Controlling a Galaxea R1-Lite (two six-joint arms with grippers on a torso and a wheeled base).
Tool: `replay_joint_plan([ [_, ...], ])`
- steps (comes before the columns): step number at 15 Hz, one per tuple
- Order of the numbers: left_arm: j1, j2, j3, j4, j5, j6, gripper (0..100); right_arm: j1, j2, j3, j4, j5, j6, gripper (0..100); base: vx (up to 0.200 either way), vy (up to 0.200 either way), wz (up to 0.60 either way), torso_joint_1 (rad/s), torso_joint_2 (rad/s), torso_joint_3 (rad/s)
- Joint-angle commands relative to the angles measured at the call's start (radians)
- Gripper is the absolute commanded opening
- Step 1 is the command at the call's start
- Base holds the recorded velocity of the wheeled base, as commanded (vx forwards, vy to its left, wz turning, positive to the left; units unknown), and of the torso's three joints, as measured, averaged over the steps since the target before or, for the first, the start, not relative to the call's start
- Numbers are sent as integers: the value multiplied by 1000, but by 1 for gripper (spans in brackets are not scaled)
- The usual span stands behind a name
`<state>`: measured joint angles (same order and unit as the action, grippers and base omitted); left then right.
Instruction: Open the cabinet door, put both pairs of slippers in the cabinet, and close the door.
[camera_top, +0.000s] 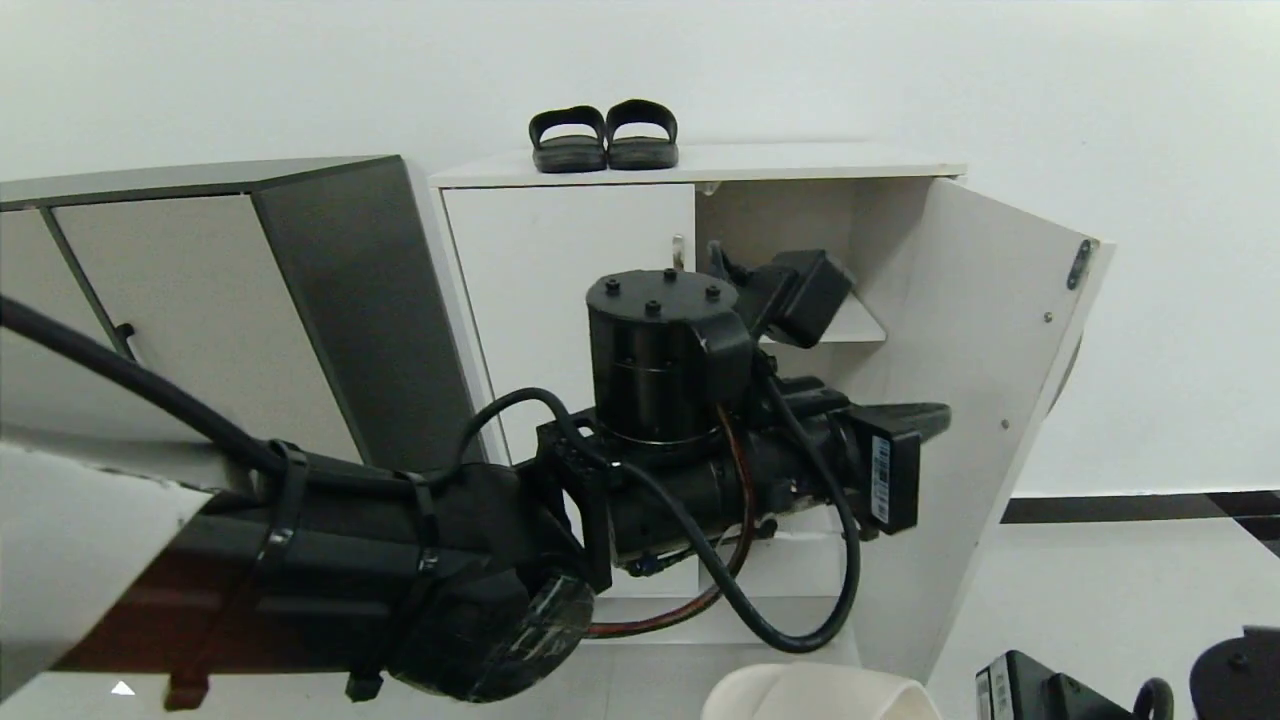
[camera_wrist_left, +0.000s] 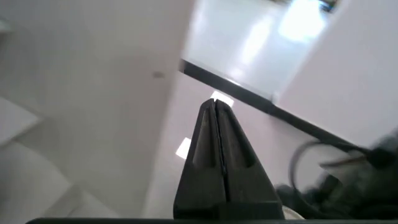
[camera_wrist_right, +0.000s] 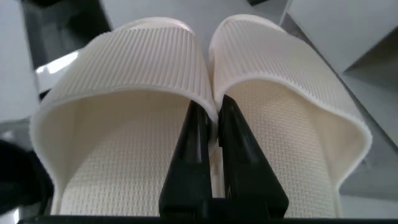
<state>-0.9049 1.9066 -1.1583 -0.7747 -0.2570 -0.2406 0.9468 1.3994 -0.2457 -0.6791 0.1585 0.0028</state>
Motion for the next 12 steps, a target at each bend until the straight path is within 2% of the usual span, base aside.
replay_joint_plan([
  [1, 110, -120, 35, -8, 179, 1, 0, -85, 79, -75, -3, -125, 80, 0, 0, 0, 0, 0, 0, 0],
  [2, 144, -216, 89, -6, 271, 6, 0, -85, 105, -99, -11, -220, 154, 0, 0, 0, 0, 0, 0, 0],
  [3, 167, -322, 149, 20, 338, 26, 0, -86, 133, -129, -14, -318, 187, 0, 0, 0, 0, 0, 0, 0],
  [4, 169, -469, 230, 92, 423, 61, 0, -89, 164, -176, -14, -433, 195, 0, 0, 0, 0, 0, 0, 0],
  [5, 170, -543, 272, 146, 475, 81, 0, -92, 179, -201, -16, -481, 200, 0, 0, 0, 0, 0, 0, 0],
  [6, 245, -759, 379, 322, 588, 126, 0, -103, 216, -248, -14, -567, 238, 0, 0, 0, 0, 0, 0, 0],
  [7, 351, -903, 437, 446, 591, 159, 0, -111, 234, -259, -14, -614, 249, 0, 0, 0, 0, 0, 0, 0],
  [8, 471, -1054, 497, 577, 598, 173, 0, -125, 253, -271, -14, -651, 249, 0, 0, 0, 0, 0, 0, 0],
  [9, 555, -1178, 568, 640, 607, 176, 0, -126, 267, -277, -16, -656, 249, 0, 0, 0, 0, 0, 0, 0],
  [10, 678, -1319, 663, 670, 625, 184, 0, -128, 280, -291, -14, -657, 246, 0, 0, 0, 0, 0, 0, 0],
  [12, 833, -1525, 847, 678, 627, 195, 0, -126, 311, -300, -16, -659, 246, 0, 0, 0, 0, 0, 0, 0],
])
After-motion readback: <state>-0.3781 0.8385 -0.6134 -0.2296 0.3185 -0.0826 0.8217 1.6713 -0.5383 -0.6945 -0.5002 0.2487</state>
